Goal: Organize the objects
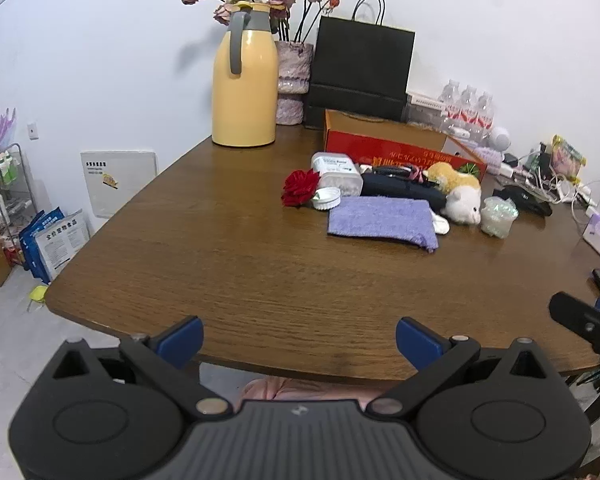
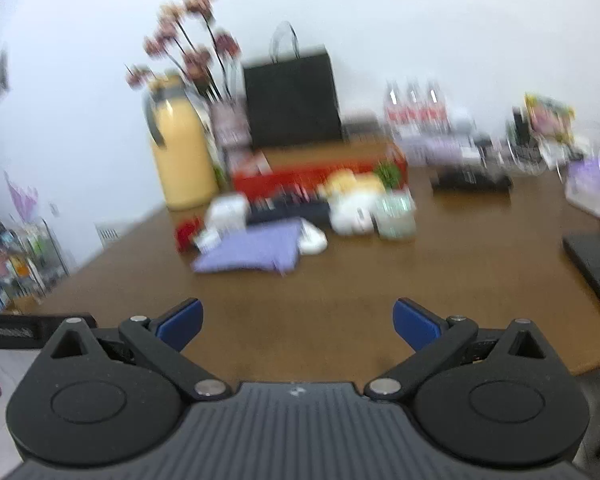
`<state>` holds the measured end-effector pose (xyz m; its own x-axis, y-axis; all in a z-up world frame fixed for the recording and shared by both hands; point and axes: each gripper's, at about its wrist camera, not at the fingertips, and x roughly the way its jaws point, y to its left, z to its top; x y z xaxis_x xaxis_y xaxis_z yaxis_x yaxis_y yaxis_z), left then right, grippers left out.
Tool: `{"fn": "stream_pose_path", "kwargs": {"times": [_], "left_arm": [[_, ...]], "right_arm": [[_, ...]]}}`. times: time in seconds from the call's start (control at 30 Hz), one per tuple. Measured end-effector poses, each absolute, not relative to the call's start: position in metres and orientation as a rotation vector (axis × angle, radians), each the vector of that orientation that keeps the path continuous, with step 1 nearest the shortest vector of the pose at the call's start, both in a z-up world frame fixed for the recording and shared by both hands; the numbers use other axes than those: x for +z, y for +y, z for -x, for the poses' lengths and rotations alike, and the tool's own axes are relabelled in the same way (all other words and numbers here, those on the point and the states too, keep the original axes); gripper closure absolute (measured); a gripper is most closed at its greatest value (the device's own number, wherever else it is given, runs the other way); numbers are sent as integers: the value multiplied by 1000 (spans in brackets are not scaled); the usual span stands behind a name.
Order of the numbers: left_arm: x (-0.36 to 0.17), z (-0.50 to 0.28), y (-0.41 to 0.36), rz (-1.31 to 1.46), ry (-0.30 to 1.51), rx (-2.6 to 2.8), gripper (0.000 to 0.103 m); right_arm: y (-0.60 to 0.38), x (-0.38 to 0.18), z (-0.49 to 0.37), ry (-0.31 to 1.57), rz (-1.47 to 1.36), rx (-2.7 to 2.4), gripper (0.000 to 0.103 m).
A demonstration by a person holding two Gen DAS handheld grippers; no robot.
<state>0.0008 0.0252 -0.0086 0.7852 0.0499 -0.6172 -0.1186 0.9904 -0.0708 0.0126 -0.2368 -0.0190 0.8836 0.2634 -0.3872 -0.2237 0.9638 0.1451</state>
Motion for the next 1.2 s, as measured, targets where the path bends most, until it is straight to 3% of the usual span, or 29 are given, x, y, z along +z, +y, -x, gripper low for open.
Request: {"fn": "stream_pose_path", "kwargs": {"times": [0.27,1.2], "left_arm": [[-10,3,22,117,653,43,2],[-13,2,11,16,646,62,1]], "right_arm": [[-228,-20,-25,561,-57,189,0],[-233,-23,-24,585,-11,141,0]]}}
